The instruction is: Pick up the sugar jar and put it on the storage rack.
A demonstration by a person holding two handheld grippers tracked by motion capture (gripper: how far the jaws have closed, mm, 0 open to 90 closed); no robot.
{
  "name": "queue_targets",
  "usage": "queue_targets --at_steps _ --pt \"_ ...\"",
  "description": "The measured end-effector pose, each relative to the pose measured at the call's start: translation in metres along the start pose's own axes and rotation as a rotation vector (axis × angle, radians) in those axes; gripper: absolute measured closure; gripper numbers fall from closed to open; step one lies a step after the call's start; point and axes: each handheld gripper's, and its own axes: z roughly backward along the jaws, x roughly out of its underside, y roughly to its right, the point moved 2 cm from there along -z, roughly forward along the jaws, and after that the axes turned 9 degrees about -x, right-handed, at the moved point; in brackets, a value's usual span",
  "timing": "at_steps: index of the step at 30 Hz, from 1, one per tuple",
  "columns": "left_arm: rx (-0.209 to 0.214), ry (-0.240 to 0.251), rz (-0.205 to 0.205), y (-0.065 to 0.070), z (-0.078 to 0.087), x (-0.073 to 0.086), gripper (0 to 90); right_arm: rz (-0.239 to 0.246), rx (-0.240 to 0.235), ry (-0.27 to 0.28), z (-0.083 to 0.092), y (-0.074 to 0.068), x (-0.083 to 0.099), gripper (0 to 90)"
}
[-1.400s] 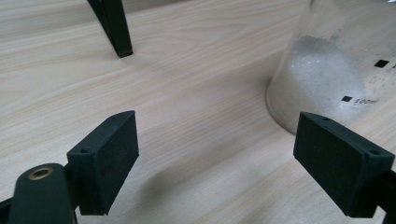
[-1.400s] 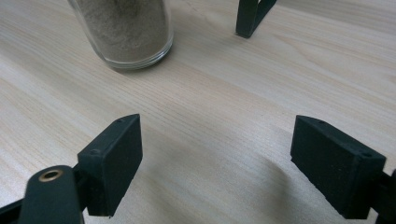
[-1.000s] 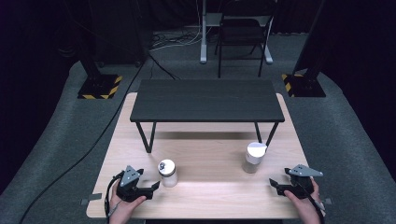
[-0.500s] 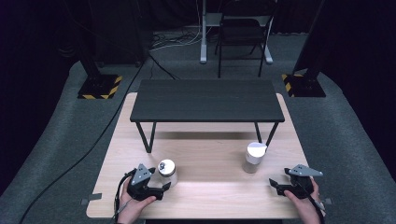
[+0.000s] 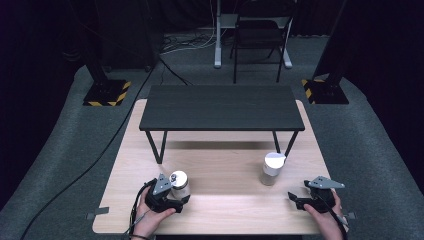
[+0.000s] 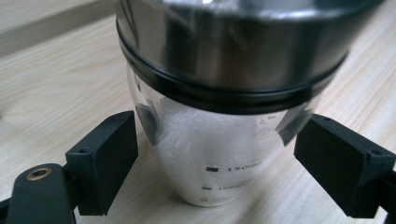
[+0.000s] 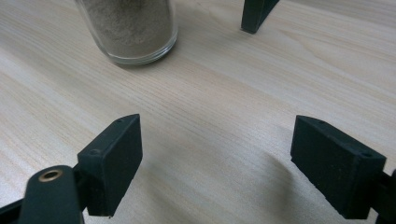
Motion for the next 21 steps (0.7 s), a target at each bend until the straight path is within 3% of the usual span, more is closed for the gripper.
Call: queue_targets --at_steps 10,14,21 --pt "-0.008 -0.022 -0.005 0.003 -0.012 -0.005 18.8 0.007 0.000 -0.006 -0.001 0.000 -0.001 15.9" --pt "-0.020 -0.030 -0.001 0.005 -0.015 -0.007 29.9 0.013 0.002 -0.013 -0.001 -0.001 -0.002 15.9" --pt "-0.031 -0.029 -0.002 0.007 -0.015 -0.008 30.8 0.010 0.003 -0.015 -0.001 -0.001 -0.002 15.9"
